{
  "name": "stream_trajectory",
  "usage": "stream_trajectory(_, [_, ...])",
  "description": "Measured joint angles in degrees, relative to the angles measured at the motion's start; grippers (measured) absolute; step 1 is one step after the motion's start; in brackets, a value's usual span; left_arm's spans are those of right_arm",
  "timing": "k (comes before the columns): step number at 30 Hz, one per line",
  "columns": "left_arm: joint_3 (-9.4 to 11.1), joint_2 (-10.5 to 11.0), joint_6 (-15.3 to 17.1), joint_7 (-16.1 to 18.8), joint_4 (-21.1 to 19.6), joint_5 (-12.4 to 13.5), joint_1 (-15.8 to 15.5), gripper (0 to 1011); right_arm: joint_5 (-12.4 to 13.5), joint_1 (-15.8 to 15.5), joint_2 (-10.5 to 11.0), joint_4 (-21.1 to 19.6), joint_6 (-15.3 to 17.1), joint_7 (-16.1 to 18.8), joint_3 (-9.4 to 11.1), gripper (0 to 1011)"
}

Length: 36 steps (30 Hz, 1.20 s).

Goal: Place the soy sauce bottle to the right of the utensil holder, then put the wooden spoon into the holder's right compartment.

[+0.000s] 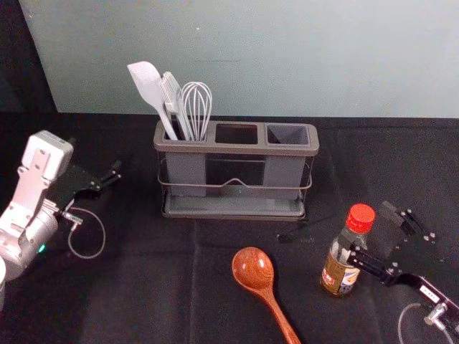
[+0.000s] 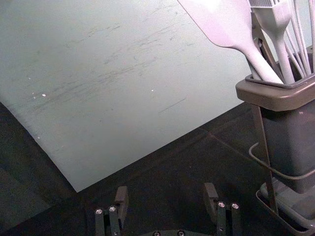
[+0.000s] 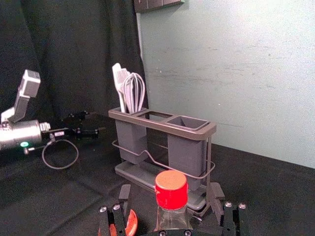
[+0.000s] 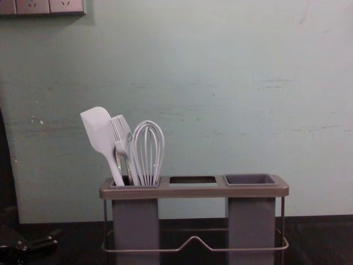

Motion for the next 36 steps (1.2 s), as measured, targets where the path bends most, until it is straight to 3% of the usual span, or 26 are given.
stream_trajectory(15, [0.0,0.0,0.0,0.0,0.0,0.0,0.0,1005,-4.6,3.7,-3.0,1.4,2.8,-0.5,-1.1,1004])
stream_trajectory(36, [0.0,0.0,0.0,0.0,0.0,0.0,0.0,1005,-6.2,4.7,-6.1,2.8,3.5,1.9,0.0,976])
